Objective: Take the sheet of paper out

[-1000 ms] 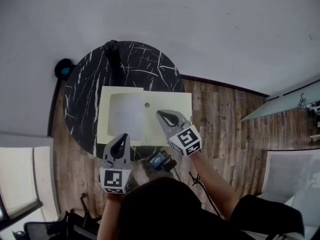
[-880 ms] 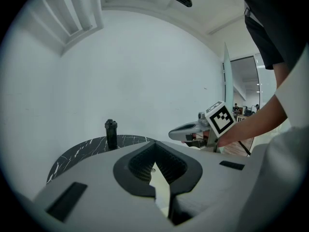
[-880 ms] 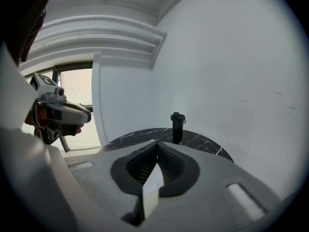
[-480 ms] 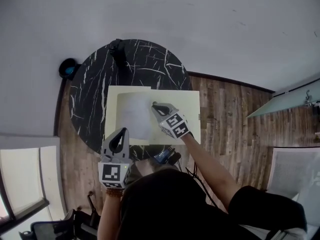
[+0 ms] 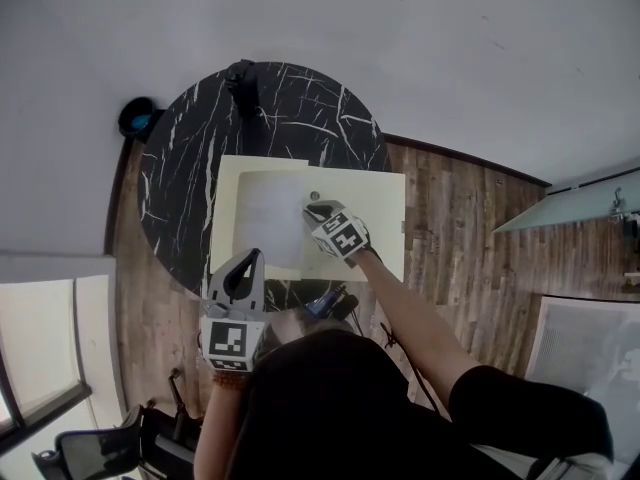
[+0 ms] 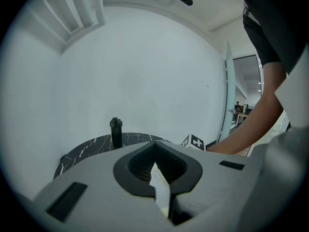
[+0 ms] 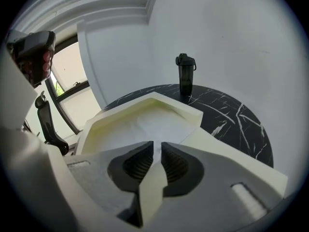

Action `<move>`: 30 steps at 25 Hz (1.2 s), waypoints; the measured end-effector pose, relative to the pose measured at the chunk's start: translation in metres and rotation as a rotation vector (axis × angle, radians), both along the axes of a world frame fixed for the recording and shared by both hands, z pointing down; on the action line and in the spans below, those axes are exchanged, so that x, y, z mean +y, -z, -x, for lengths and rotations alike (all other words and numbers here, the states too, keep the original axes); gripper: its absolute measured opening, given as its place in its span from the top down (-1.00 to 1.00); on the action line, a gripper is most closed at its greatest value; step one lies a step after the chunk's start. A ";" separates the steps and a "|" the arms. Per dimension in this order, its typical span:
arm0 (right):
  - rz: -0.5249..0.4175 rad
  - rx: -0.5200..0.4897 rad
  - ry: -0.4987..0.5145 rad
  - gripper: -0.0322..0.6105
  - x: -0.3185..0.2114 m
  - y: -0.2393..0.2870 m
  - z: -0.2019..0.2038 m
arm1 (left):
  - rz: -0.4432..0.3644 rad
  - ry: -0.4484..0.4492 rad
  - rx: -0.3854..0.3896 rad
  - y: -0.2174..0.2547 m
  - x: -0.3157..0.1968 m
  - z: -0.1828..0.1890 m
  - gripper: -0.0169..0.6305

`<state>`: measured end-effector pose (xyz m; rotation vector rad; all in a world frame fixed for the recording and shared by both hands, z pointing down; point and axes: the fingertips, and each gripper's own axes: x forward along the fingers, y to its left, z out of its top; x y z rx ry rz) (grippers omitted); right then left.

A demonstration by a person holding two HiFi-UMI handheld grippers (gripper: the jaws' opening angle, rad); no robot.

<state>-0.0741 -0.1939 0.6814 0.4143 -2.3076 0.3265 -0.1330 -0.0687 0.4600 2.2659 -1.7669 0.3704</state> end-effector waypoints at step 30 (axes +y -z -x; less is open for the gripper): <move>0.068 0.181 -0.110 0.86 -0.015 -0.058 0.017 | 0.029 -0.007 -0.052 -0.017 0.002 0.002 0.95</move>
